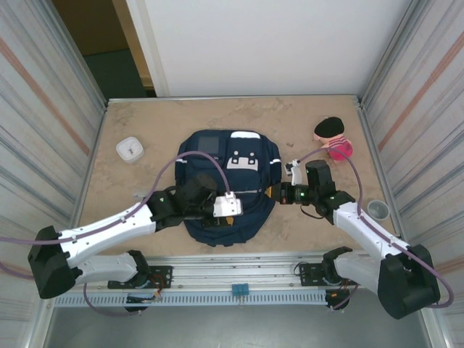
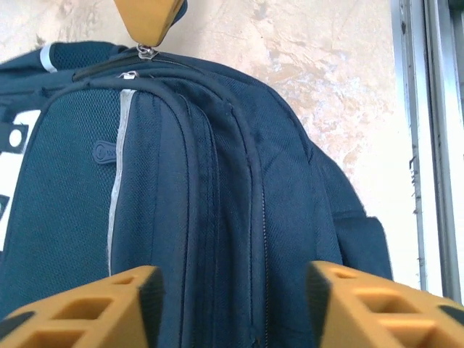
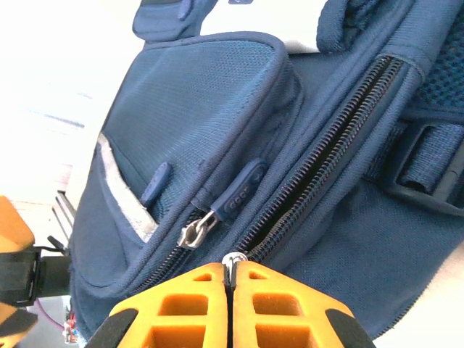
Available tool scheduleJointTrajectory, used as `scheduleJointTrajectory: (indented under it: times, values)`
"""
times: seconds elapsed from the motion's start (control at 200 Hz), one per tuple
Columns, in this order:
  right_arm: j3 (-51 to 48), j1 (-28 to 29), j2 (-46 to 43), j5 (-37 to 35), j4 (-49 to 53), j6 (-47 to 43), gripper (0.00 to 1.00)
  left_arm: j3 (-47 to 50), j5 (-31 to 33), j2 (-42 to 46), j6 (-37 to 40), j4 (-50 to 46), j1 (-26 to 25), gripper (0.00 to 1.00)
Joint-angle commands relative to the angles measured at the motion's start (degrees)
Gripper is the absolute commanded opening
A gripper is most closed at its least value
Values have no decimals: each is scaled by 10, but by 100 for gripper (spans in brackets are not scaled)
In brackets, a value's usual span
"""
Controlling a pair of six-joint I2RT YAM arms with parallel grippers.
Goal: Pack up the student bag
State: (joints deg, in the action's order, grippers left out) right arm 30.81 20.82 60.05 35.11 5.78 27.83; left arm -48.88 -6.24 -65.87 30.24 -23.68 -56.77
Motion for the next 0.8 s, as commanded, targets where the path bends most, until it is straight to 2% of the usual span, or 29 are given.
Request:
scheduleJointTrajectory:
  times: [0.0,0.195,0.296,0.386,0.436,0.456,0.516,0.616,0.697,0.792]
  values:
    - [23,11,-17,-5,9,-13,0,-40,10,-24,-52,26,-11,61]
    - [24,16,-19,-8,7,-10,0,-116,129,-130,-64,58,-68,69]
    - [25,17,-22,-9,6,-10,0,-117,153,-169,-47,98,-97,72]
    - [24,18,-23,-7,5,-9,0,-117,178,-200,-53,116,-104,70]
    - [24,19,-25,-6,4,-10,0,-117,211,-216,-61,119,-104,66]
    - [23,19,-26,-5,4,-10,0,-115,221,-222,-62,121,-105,60]
    - [22,19,-29,-5,6,-13,0,-112,258,-234,-61,119,-105,35]
    - [19,13,-29,-33,15,-16,0,-97,260,-227,-65,120,-104,16]
    - [20,-6,-10,-52,17,-20,0,-76,233,-206,-63,127,-105,7]
    - [25,-31,37,-71,12,-23,0,-48,210,-171,-58,139,-104,5]
